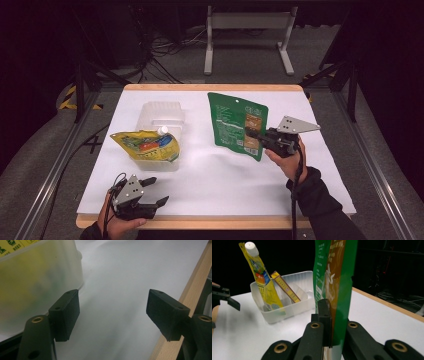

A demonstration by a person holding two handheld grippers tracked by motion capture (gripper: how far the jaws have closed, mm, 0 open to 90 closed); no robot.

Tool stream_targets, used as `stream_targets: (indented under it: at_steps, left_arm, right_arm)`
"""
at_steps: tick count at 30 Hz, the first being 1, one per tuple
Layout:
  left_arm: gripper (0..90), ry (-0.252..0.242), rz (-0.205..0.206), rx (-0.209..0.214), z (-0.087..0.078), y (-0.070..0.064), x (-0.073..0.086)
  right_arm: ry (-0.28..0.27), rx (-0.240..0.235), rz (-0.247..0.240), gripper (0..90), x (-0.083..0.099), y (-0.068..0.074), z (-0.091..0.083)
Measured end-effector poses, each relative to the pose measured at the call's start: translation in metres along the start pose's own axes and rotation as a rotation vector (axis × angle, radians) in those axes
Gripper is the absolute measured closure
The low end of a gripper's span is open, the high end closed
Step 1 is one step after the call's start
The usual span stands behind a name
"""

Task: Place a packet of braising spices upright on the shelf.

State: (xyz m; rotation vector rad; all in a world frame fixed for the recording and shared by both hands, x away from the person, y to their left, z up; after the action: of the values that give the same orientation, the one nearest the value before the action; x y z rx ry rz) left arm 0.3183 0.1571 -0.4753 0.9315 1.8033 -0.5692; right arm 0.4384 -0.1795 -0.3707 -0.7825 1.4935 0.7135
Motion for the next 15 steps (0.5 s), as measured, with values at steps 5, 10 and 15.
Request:
stream_targets:
  at_steps: [5, 10, 15]
  left_arm:
    - [25.6, -0.003, -0.011, -0.015, -0.004, 0.002, 0.002]
    - [23.9, -0.007, -0.023, -0.025, -0.006, 0.003, 0.004]
    - [22.8, -0.022, -0.037, -0.038, -0.011, 0.008, 0.004]
  right_arm:
    - [-0.013, -0.009, 0.000, 89.9, -0.007, 0.000, 0.023]
    - [-0.028, -0.023, 0.000, 89.9, -0.015, 0.004, 0.053]
    - [-0.026, -0.031, 0.001, 89.9, -0.017, 0.008, 0.075]
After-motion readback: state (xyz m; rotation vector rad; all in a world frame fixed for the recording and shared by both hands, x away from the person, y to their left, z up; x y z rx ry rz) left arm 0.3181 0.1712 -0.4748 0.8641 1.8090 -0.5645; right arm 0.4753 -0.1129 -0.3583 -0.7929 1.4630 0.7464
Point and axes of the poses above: each handheld gripper's, and its own axes: z roughly forward along the jaws, x roughly out of its underside, y roughly to its left, the point moved 7 cm from there along z, roughly forward along the jaws, and after that the axes turned 10 degrees about -y, right-handed, at the moved point
